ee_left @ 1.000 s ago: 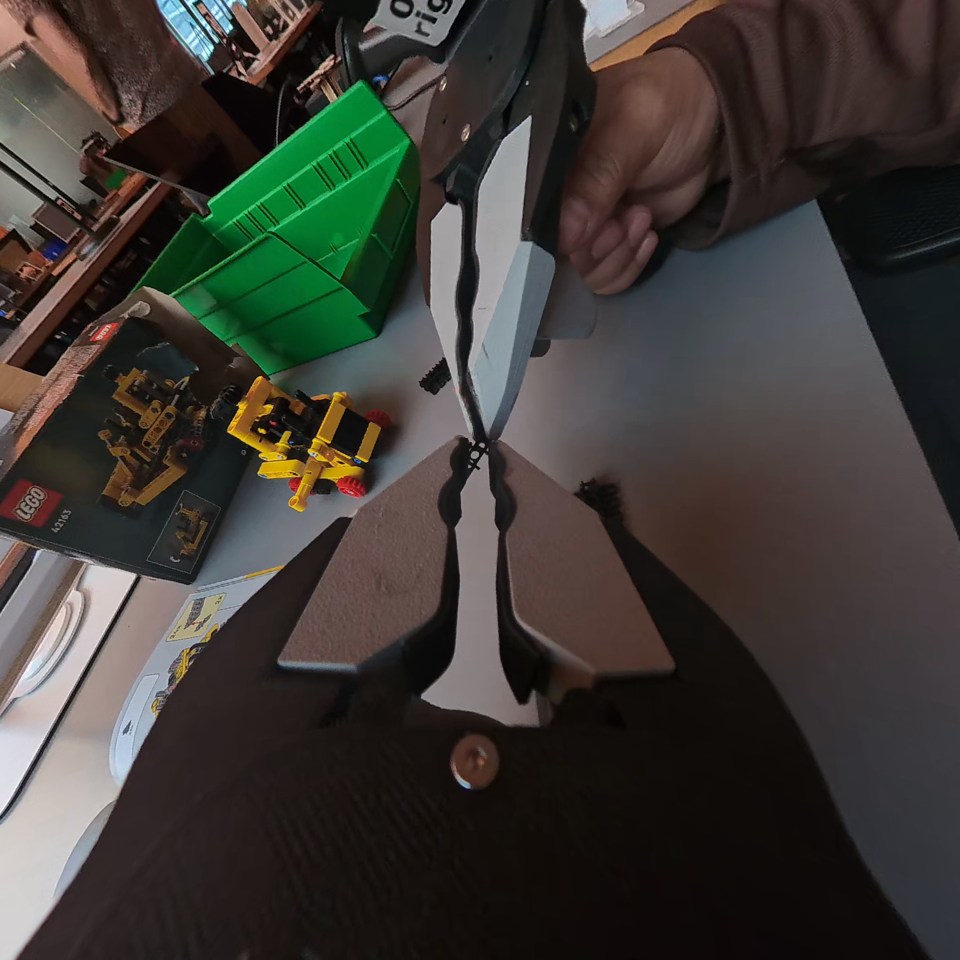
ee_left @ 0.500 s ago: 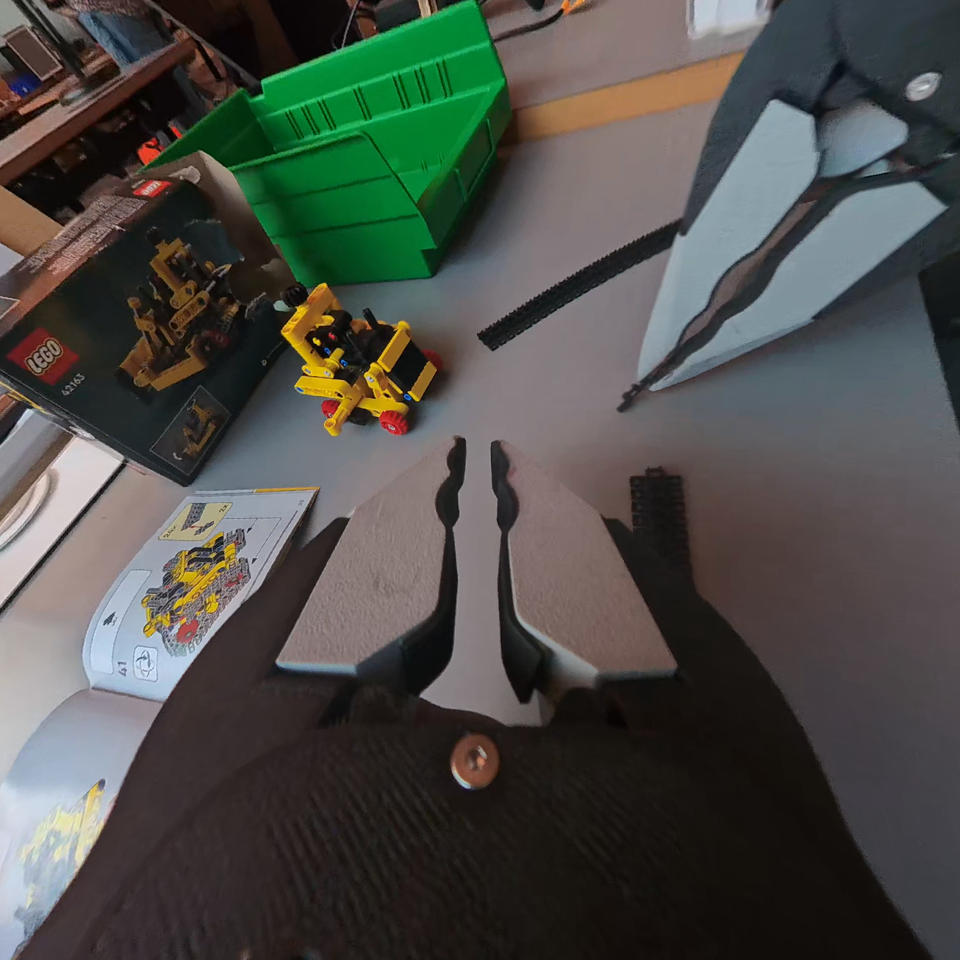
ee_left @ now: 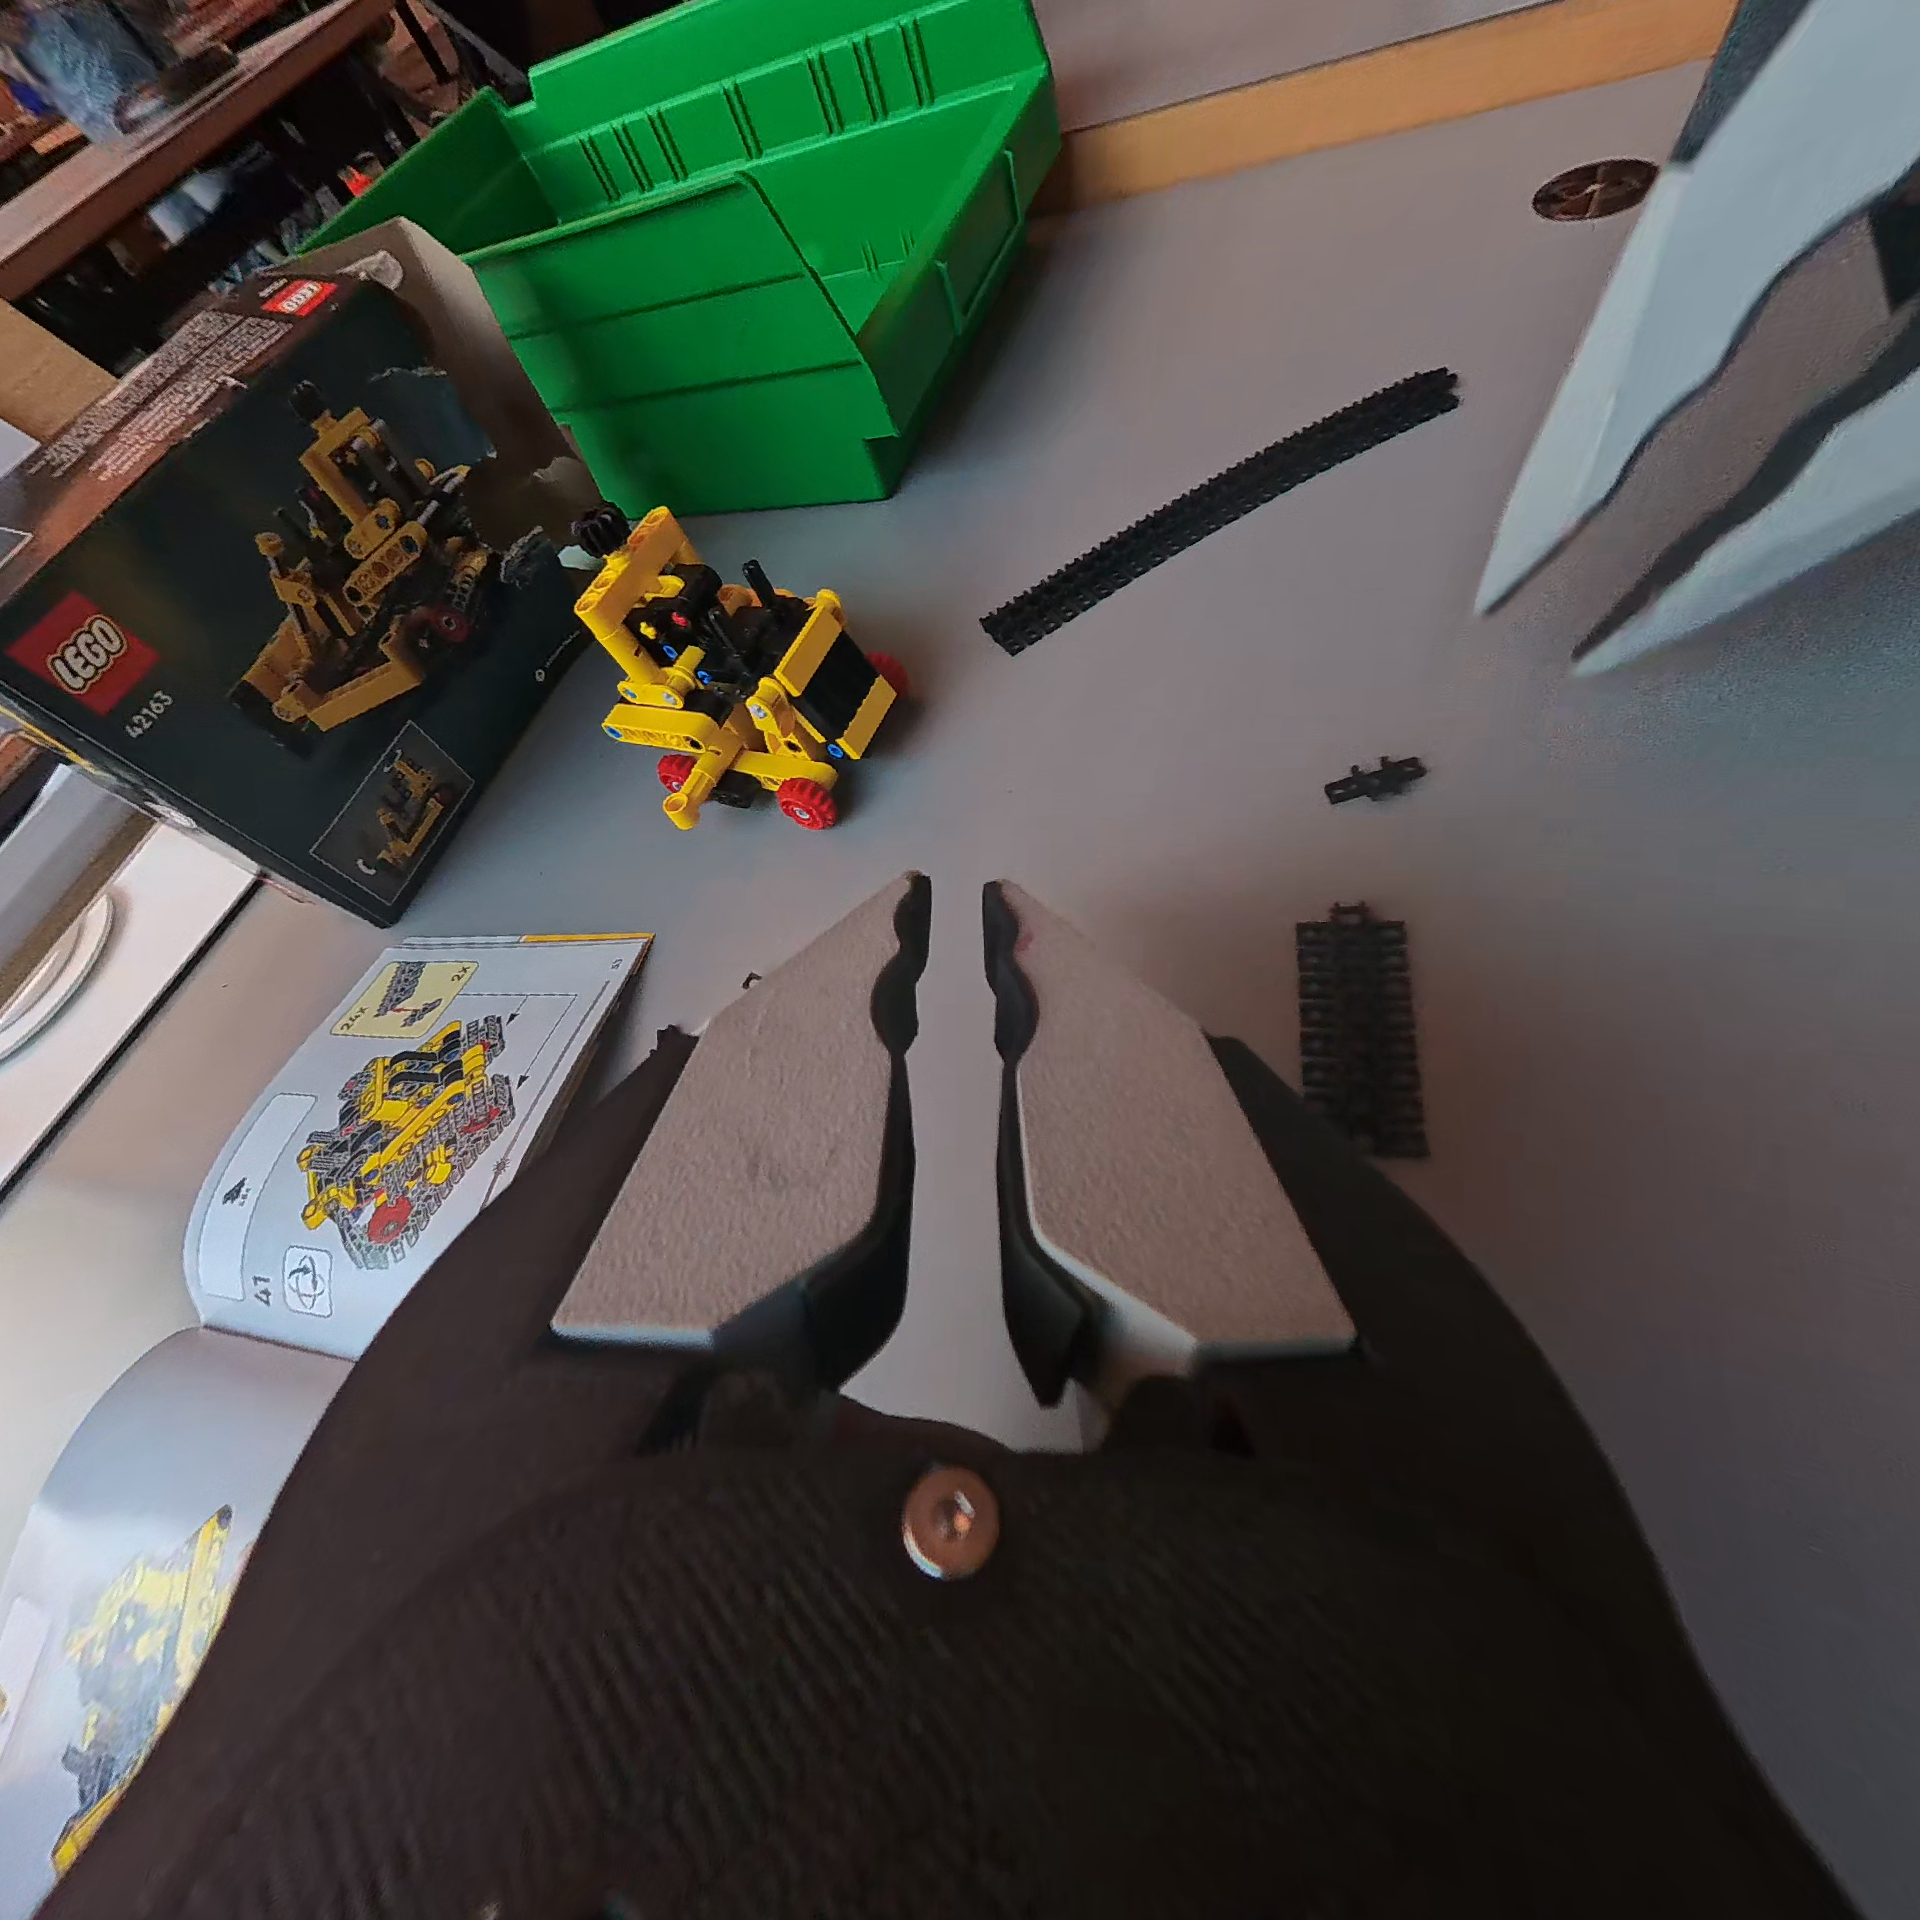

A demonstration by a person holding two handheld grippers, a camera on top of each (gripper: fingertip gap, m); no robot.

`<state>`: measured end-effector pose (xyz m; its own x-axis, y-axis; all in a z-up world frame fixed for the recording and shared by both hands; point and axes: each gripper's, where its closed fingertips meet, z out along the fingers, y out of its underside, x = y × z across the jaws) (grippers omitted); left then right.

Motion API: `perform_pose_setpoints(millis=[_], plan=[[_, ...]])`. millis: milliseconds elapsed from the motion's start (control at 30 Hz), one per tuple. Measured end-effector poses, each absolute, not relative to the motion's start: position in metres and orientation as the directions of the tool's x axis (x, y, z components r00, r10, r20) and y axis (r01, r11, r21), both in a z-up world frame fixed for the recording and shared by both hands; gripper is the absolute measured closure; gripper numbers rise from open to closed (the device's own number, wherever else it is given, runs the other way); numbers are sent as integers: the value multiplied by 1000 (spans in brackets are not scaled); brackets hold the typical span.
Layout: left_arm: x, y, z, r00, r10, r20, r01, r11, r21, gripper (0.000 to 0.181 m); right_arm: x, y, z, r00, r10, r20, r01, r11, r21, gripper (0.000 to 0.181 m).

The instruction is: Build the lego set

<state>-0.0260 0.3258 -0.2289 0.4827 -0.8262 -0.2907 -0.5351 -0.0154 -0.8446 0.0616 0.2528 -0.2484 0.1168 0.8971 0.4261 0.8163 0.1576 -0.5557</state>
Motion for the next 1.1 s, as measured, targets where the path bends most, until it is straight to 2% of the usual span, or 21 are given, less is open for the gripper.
perform_pose_setpoints(millis=[167,233,333,500,700,1100], plan=[[-25,323,-230,470,-837,-280,-536,-18,-844,174,124,277,-206,319,865,387,742,26,-670,174],[-20,314,-237,416,-875,-249,-551,-25,-834,175,134,270,-198,336,895,293,687,-20,-726,174],[-13,292,-249,311,-937,-157,-583,-58,-810,172,131,265,-202,318,910,268,662,-10,-750,174],[-8,267,-253,197,-980,-32,-584,-91,-807,171,100,259,-229,231,951,204,669,-3,-743,173],[-6,260,-257,171,-985,-1,-598,-103,-795,169,70,269,-248,142,975,174,696,27,-718,176],[-1,253,-273,162,-985,-56,-685,-71,-725,168,51,269,-275,69,993,98,737,15,-676,177]])
